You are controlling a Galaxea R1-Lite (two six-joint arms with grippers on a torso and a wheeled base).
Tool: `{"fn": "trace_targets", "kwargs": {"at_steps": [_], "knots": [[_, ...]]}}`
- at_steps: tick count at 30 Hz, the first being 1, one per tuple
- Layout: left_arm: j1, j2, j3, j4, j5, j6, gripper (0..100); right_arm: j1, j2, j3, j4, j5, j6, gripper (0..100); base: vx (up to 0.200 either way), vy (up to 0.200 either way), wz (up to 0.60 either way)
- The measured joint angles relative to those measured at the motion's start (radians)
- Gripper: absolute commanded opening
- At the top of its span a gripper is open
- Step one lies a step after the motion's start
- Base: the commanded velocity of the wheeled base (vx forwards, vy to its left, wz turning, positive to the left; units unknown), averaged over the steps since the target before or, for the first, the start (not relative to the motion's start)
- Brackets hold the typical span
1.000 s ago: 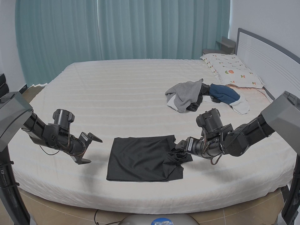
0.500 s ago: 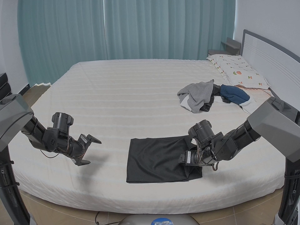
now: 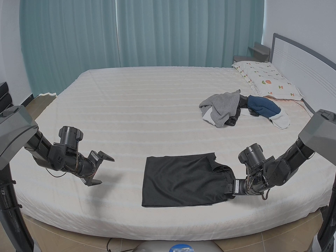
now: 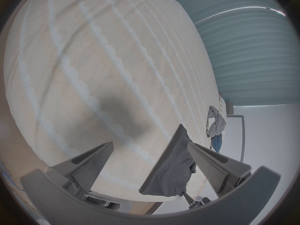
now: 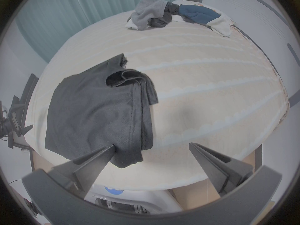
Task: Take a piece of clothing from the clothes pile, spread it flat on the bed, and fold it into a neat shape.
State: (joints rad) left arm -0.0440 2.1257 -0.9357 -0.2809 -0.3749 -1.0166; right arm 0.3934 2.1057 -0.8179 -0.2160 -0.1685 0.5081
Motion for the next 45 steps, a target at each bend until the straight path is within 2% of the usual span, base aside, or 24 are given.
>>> {"fn": "trace_targets", "kwargs": {"at_steps": [5,10,13,21,31,38,45], "knots": [[0.000,0.000,0.000,0.000,0.004,0.000,100,-0.050,-0.018,0.086,-0.108,0.039,-0.002,100,0.000,0.000,0.00],[-0.007,0.000,0.000,0.002,0.005,0.000,100,-0.104,-0.042,0.111,-0.172,0.131,0.006,100,0.000,0.000,0.00],[-0.014,0.000,0.000,0.002,0.005,0.000,100,-0.126,-0.054,0.098,-0.202,0.208,0.019,100,0.000,0.000,0.00],[-0.038,0.000,-0.001,0.001,0.005,-0.005,100,-0.128,-0.041,-0.035,-0.217,0.309,0.187,100,0.150,0.000,0.00],[-0.057,0.000,-0.001,0.001,0.016,-0.005,100,-0.023,0.123,-0.207,-0.213,0.336,0.294,100,0.000,0.000,0.00],[-0.073,0.001,0.000,0.001,0.060,-0.002,100,0.011,0.168,-0.228,-0.200,0.337,0.297,100,0.000,0.000,0.00],[-0.078,0.004,0.000,0.001,0.062,-0.002,100,0.016,0.207,-0.272,-0.208,0.333,0.304,100,0.000,0.000,0.00]]}}
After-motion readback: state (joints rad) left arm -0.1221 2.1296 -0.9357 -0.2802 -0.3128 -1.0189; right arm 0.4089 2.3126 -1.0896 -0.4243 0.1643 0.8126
